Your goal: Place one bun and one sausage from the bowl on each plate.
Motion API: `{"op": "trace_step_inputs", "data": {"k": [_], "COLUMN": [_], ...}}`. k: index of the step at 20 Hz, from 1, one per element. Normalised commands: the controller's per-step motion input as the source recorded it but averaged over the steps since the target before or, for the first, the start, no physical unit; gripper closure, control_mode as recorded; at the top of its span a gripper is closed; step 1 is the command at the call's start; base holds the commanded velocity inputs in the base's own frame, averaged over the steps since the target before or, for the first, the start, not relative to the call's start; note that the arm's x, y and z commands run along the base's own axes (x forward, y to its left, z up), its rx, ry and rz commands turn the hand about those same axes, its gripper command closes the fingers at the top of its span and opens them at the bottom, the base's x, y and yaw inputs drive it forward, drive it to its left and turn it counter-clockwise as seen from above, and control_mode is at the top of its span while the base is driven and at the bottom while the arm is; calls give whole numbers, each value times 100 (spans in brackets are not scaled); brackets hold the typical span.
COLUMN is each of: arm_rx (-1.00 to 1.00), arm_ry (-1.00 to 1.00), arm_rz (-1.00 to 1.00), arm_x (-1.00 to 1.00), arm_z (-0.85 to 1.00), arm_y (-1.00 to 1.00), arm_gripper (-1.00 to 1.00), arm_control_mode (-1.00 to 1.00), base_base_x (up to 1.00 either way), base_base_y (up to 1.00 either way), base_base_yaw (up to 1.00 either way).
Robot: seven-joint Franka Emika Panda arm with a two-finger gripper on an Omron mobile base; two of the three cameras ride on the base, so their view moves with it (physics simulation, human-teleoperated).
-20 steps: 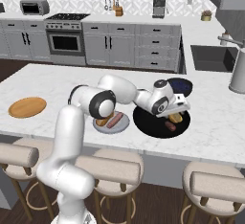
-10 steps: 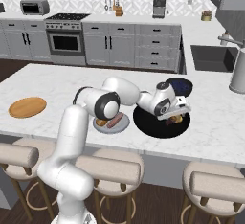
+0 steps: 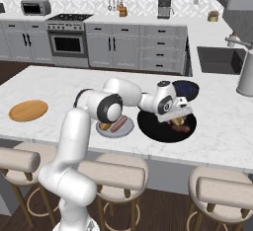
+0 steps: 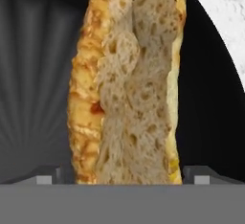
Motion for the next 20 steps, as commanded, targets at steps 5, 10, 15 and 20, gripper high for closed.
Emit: {"op": "trace_step_inputs", "data": {"k": [5, 10, 15, 20], "arm_rx": [0, 0, 3, 0], "arm_ry": [17, 13, -1, -15], "arm_rz": [0, 0, 0, 0], "arm_x": [20, 9, -32, -84], "arm_z": [-42, -30, 33, 46], "arm_y": [16, 10, 33, 93], "arm_gripper": [100, 100, 100, 100], "arm_control_mode": [-100, -100, -100, -100], "base_base_x": [0, 0, 0, 0], "base_base_y": [0, 0, 0, 0], "base_base_yaw": [0, 0, 0, 0]}}
